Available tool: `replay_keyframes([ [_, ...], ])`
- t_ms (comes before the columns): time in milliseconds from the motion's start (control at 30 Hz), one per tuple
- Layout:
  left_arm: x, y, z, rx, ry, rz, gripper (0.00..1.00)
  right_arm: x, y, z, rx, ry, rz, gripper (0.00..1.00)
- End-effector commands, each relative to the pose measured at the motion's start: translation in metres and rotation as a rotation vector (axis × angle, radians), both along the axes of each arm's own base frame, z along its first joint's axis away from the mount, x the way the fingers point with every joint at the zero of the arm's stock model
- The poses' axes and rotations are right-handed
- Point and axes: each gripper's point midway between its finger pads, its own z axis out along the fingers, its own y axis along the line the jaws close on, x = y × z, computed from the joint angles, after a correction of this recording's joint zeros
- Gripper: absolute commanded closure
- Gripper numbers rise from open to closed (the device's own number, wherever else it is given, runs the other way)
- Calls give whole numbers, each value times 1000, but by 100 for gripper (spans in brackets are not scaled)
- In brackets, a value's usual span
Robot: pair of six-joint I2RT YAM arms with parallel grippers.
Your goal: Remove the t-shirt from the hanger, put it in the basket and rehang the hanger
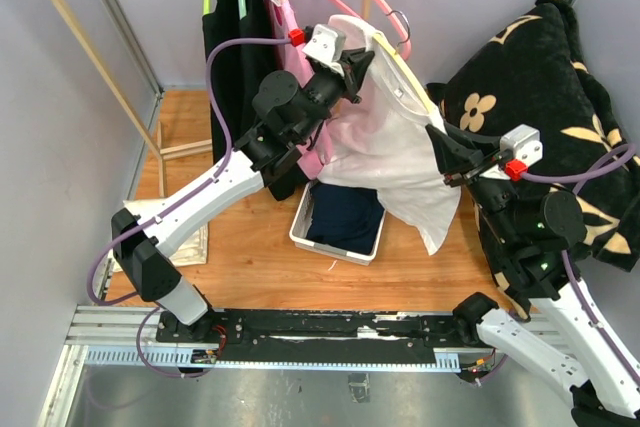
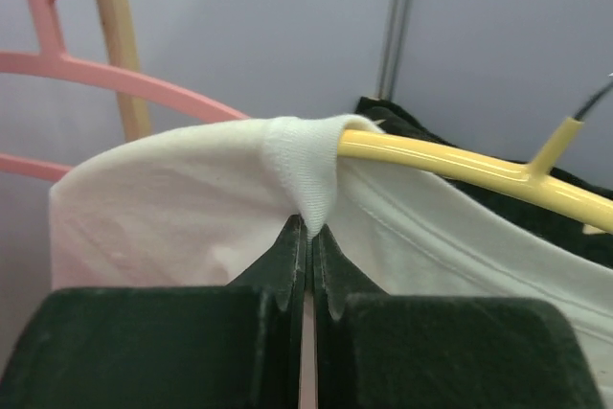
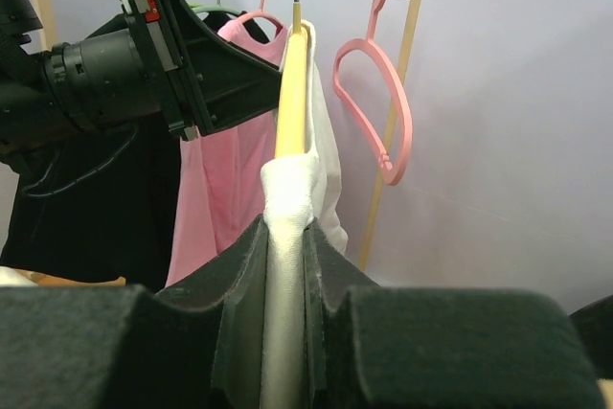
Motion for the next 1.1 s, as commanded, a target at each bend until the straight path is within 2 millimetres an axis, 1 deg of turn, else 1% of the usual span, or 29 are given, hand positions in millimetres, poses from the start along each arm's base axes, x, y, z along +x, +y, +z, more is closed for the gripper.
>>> replay_keyframes([
  [0, -37, -12, 38, 0, -152, -188, 100, -7, -7, 25, 66, -105, -21, 99],
  [100, -68, -23, 39, 40, -191, -353, 100, 0, -7, 21, 91, -112, -38, 99],
  [167, -87, -28, 36, 65, -187, -448, 100, 5, -6, 18, 109, -119, -48, 99],
  [267, -107, -31, 26, 93, -162, -544, 100, 11, -5, 15, 132, -125, -60, 99],
  [333, -115, -29, 20, 102, -151, -573, 100, 14, -3, 14, 137, -123, -60, 99],
  [367, -116, -27, 17, 102, -139, -566, 100, 15, -3, 14, 138, -121, -59, 99],
  [400, -110, -23, 15, 92, -115, -528, 95, 15, -1, 13, 137, -118, -55, 99],
  [433, -105, -18, 15, 85, -103, -489, 88, 16, 0, 12, 136, -116, -52, 99],
  [533, -92, -1, 20, 61, -97, -368, 46, 16, 1, 11, 133, -112, -45, 99],
  [567, -89, 4, 23, 49, -105, -335, 34, 16, 1, 10, 130, -110, -43, 99],
  [600, -87, 9, 26, 39, -116, -309, 27, 15, 2, 10, 127, -107, -41, 99],
  [633, -86, 12, 30, 30, -129, -293, 22, 15, 2, 10, 124, -106, -39, 99],
  [700, -86, 17, 38, 18, -171, -268, 17, 14, 4, 8, 115, -103, -31, 99],
  [867, -83, 22, 58, -8, -280, -218, 15, 12, 5, 5, 102, -98, -17, 99],
  [967, -77, 17, 66, -5, -334, -199, 15, 10, 6, 5, 99, -100, -7, 99],
  [1067, -65, 6, 65, 16, -358, -179, 17, 8, 8, 4, 92, -100, 5, 99],
])
